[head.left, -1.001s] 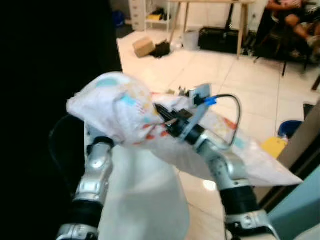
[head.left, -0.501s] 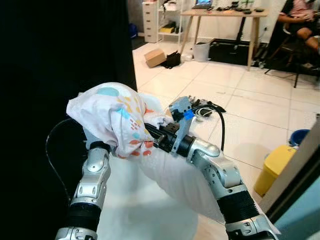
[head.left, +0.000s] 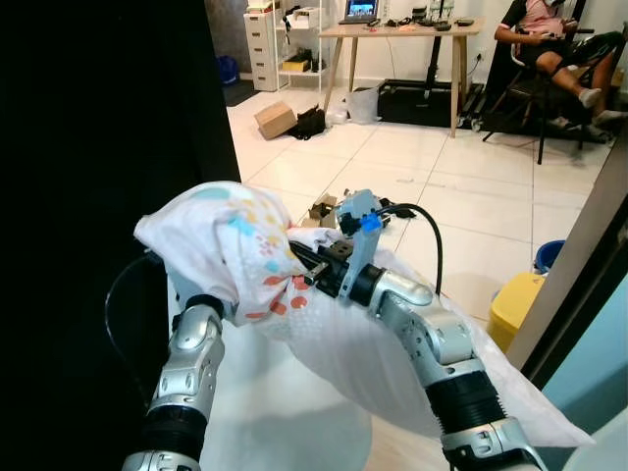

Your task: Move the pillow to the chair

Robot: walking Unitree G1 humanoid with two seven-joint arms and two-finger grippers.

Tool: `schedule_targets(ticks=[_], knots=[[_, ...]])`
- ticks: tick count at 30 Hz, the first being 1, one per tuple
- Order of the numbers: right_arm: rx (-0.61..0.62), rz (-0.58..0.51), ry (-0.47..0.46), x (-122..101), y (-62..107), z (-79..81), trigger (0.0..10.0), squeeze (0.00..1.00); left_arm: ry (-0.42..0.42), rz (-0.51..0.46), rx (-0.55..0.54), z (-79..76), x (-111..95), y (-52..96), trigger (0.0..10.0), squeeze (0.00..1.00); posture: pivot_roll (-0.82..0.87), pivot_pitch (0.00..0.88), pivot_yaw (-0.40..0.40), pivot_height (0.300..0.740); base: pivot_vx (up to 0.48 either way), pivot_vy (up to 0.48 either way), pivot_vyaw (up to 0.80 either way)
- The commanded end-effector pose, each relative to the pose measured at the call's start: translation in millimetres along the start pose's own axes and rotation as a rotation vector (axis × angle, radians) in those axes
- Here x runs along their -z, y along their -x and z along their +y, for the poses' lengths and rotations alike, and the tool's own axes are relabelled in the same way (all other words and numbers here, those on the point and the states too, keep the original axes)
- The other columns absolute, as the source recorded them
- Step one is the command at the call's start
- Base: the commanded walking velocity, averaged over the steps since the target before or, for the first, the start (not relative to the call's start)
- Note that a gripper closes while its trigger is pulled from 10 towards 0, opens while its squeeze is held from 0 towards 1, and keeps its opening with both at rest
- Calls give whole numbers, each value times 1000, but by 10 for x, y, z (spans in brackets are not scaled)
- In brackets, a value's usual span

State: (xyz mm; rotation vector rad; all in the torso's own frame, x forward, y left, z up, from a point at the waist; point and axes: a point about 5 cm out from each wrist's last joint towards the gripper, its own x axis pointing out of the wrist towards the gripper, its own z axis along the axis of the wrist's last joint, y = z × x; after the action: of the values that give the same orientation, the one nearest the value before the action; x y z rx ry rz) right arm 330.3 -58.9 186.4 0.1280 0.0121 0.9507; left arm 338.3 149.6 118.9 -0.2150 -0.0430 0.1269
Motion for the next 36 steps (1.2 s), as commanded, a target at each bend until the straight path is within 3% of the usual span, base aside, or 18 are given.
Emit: schedule_targets(ticks=[1,5,8,15,20,23,26,29,31,34,36], knots=[[-168,-31,39,-74,-145,295,10000,0,-50,92,-35,63,178,32,10000,0,-256,0,49,624,0,0,0],[-194,-3,43,-2,-148,346,10000,0,-81,133,-98,162,245,46,10000,0,-252,0,48,615,0,0,0],[-254,38,42,105,-141,451,10000,0,-100,209,-283,444,357,110,10000,0,-254,0,47,600,0,0,0],[-290,42,34,133,-124,486,10000,0,-149,232,-445,678,390,192,10000,0,-253,6,41,571,0,0,0],[-323,42,20,162,-97,519,10000,0,-228,204,-480,714,334,202,10000,0,-252,8,39,571,0,0,0],[-343,70,8,231,-84,545,10000,0,-359,74,-470,632,74,144,10000,0,-247,14,33,571,0,0,0],[-345,80,3,254,-83,546,10000,0,-394,29,-462,586,-17,128,10000,0,-243,15,30,571,0,0,0],[-296,173,-6,422,-99,490,10000,0,-471,-105,-419,392,-305,101,10000,0,-241,17,29,571,0,0,0],[-267,210,1,482,-107,459,10000,0,-484,-131,-412,358,-359,105,10000,0,-241,17,29,571,0,0,0],[-174,271,23,597,-134,369,10000,0,-504,-166,-420,348,-440,126,10000,0,-239,22,30,571,0,0,0],[-137,276,-34,647,-164,335,10000,0,-517,-129,-452,427,-400,160,10000,0,-232,24,27,571,0,0,0]])
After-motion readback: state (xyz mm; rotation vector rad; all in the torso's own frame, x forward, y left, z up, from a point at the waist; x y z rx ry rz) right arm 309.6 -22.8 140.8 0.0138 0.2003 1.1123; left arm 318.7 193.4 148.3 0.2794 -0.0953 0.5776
